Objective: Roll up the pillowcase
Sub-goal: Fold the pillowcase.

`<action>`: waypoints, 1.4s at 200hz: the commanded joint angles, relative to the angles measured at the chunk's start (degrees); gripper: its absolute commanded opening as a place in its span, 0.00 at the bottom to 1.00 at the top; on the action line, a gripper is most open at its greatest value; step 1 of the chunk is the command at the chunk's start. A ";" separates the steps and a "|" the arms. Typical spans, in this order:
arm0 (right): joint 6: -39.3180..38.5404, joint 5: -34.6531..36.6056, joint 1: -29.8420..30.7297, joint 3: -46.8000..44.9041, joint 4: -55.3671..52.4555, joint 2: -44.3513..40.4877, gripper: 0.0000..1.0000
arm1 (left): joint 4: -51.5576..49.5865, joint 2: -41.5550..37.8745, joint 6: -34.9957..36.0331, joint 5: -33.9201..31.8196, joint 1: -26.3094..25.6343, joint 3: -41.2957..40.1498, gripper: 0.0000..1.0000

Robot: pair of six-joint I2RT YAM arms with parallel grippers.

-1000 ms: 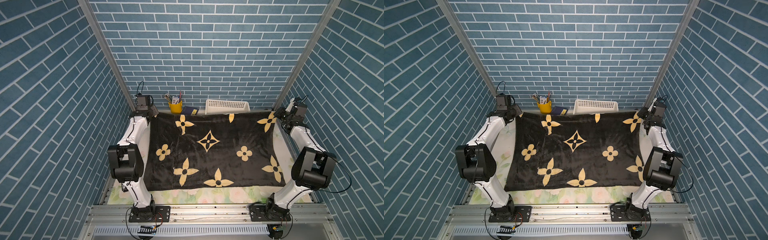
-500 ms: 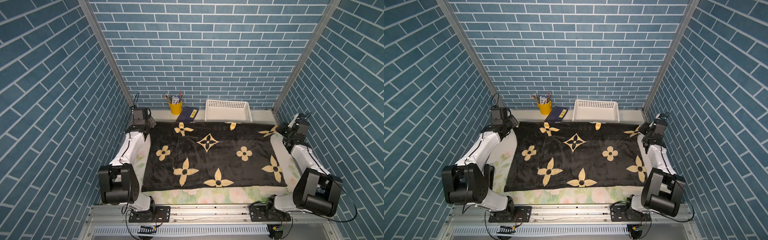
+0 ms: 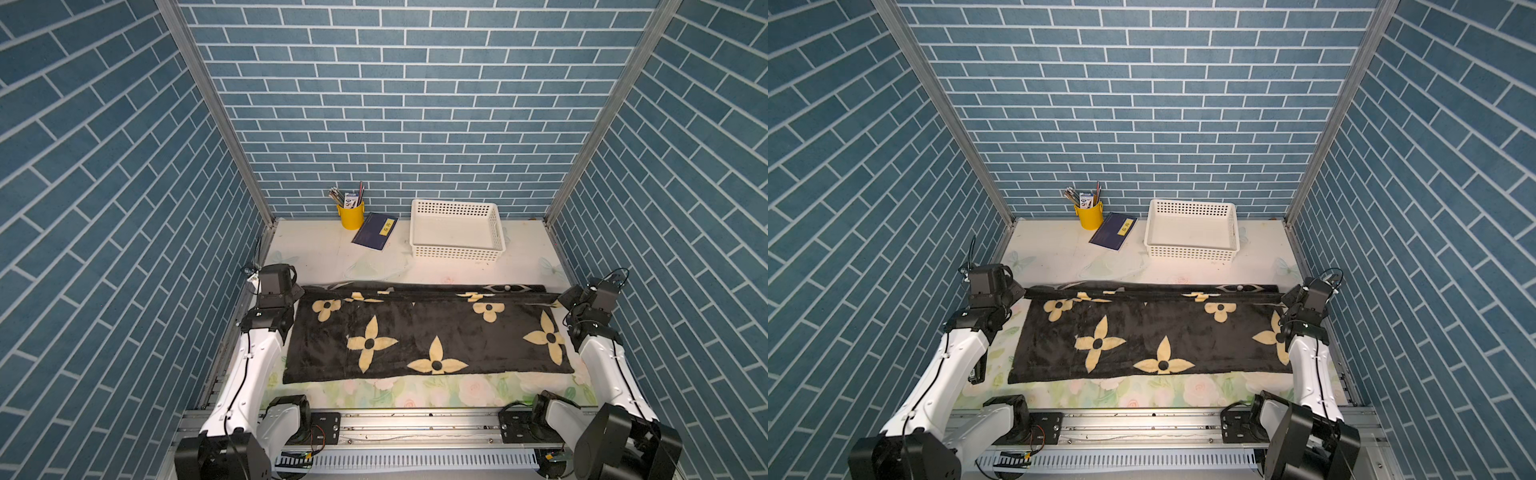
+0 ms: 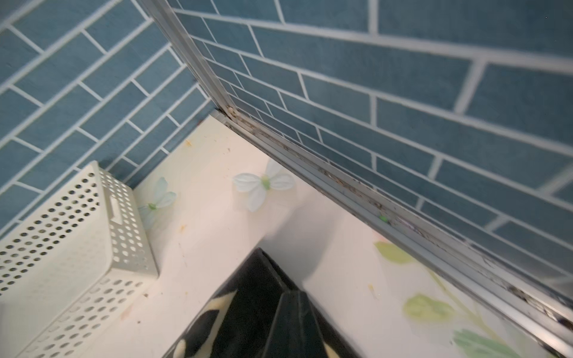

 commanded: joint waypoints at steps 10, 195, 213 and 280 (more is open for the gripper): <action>3.01 7.28 -0.58 -2.50 -5.06 -4.41 0.00 | -5.36 -3.49 -3.44 -5.92 0.79 -2.24 0.00; 9.14 25.42 -0.62 -3.47 -22.74 -11.03 0.00 | -30.48 -10.62 -22.79 -12.24 -0.64 -1.91 0.00; 9.27 26.21 -0.64 -3.34 -23.11 -10.65 0.00 | -33.12 -11.93 -24.71 -11.72 -0.87 -1.79 0.00; 11.12 27.97 -0.09 -5.11 -23.64 -9.29 0.00 | -36.37 -15.49 -28.12 -10.31 -0.87 -5.31 0.00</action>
